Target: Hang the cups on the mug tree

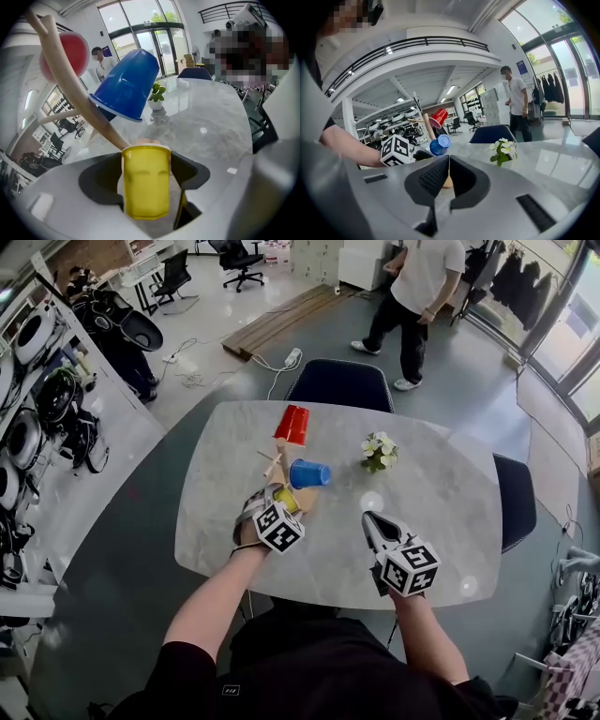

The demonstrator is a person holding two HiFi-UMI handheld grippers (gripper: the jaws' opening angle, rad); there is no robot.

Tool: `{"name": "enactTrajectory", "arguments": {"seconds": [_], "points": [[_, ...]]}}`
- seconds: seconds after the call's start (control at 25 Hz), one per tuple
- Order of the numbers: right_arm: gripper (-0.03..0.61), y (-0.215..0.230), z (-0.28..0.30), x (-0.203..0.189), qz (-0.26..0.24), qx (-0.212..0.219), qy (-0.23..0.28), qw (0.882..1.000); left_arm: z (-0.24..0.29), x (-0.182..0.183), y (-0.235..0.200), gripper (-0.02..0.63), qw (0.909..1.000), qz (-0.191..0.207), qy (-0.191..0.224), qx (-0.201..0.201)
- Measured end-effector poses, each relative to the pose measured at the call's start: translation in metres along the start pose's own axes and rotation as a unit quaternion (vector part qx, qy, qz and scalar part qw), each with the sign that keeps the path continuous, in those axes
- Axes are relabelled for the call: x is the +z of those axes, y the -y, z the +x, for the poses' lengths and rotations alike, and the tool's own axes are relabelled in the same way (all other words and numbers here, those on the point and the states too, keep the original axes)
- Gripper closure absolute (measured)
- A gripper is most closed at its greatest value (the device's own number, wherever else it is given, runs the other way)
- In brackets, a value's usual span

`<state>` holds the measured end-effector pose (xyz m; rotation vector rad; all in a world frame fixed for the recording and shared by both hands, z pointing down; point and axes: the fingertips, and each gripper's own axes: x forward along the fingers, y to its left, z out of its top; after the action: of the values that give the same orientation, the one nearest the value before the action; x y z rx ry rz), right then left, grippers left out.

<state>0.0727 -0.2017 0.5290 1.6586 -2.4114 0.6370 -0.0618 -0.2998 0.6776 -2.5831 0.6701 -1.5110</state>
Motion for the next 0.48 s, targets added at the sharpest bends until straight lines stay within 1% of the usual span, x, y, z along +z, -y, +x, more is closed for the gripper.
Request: {"name": "enactTrajectory", "arguments": {"seconds": [0.04, 0.24, 0.36, 0.48], "points": [[0.565, 0.0, -0.001, 0.001, -0.001, 0.001, 0.0, 1.0, -0.001, 0.001, 0.0, 0.291, 1.0, -0.003, 0.0, 0.002], [0.565, 0.006, -0.01, 0.0, -0.001, 0.004, 0.0, 1.0, -0.001, 0.008, 0.004, 0.291, 0.9999, 0.01, -0.001, 0.012], [0.565, 0.01, -0.014, 0.0, -0.001, 0.006, 0.002, 1.0, 0.001, 0.012, 0.007, 0.291, 0.9999, 0.005, -0.003, 0.014], [0.565, 0.014, -0.018, 0.0, 0.0, 0.009, 0.004, 1.0, -0.003, 0.014, 0.006, 0.291, 0.9997, -0.003, -0.001, 0.025]]}}
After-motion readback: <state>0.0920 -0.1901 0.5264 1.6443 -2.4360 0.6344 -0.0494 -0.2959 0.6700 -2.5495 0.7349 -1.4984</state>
